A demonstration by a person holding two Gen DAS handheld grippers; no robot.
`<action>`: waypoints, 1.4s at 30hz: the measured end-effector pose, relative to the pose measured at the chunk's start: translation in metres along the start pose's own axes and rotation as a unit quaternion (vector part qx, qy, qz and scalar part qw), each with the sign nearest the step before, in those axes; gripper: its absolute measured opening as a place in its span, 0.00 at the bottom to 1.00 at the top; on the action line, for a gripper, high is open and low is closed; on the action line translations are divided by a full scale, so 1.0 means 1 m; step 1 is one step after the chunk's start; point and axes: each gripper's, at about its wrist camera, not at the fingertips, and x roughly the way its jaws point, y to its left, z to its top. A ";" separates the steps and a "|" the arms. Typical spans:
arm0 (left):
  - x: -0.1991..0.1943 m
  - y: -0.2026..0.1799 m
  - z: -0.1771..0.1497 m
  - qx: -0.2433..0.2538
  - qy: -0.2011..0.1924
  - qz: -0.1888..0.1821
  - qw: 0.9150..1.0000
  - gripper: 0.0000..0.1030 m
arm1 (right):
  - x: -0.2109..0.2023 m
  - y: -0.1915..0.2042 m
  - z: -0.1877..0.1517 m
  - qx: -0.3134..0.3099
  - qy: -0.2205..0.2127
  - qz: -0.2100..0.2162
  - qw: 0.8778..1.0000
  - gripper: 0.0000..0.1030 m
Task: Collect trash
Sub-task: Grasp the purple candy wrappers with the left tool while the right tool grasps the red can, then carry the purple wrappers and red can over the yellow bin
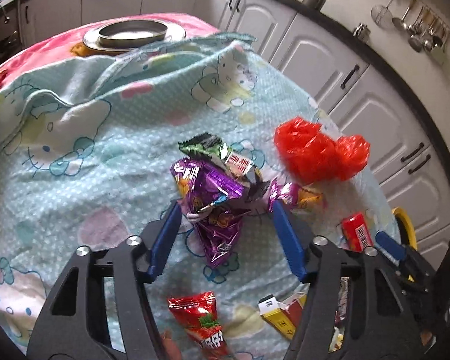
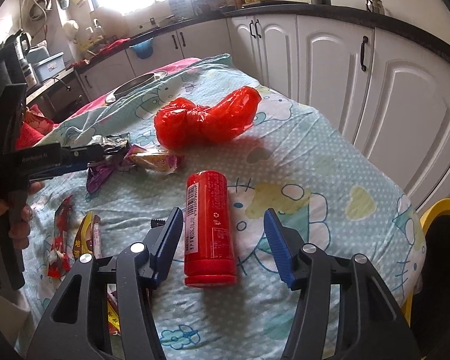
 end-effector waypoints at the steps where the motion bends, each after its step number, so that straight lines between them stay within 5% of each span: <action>1: 0.003 0.000 -0.001 0.002 0.007 0.002 1.000 0.44 | 0.001 0.000 0.000 0.002 0.000 0.000 1.000 0.52; 9: 0.010 0.008 -0.002 -0.005 0.017 0.007 1.000 0.33 | 0.009 -0.001 -0.001 0.010 0.013 0.014 1.000 0.46; 14: 0.009 0.011 -0.005 -0.009 0.012 0.005 1.000 0.26 | 0.013 0.003 -0.006 0.003 0.023 0.025 0.999 0.29; 30: -0.035 0.021 -0.013 -0.034 -0.059 0.023 0.997 0.18 | -0.013 -0.016 -0.020 0.035 -0.014 0.030 0.999 0.28; 42: -0.071 -0.018 -0.018 0.001 -0.107 0.004 0.994 0.18 | -0.046 -0.029 -0.024 0.046 -0.056 0.022 0.997 0.28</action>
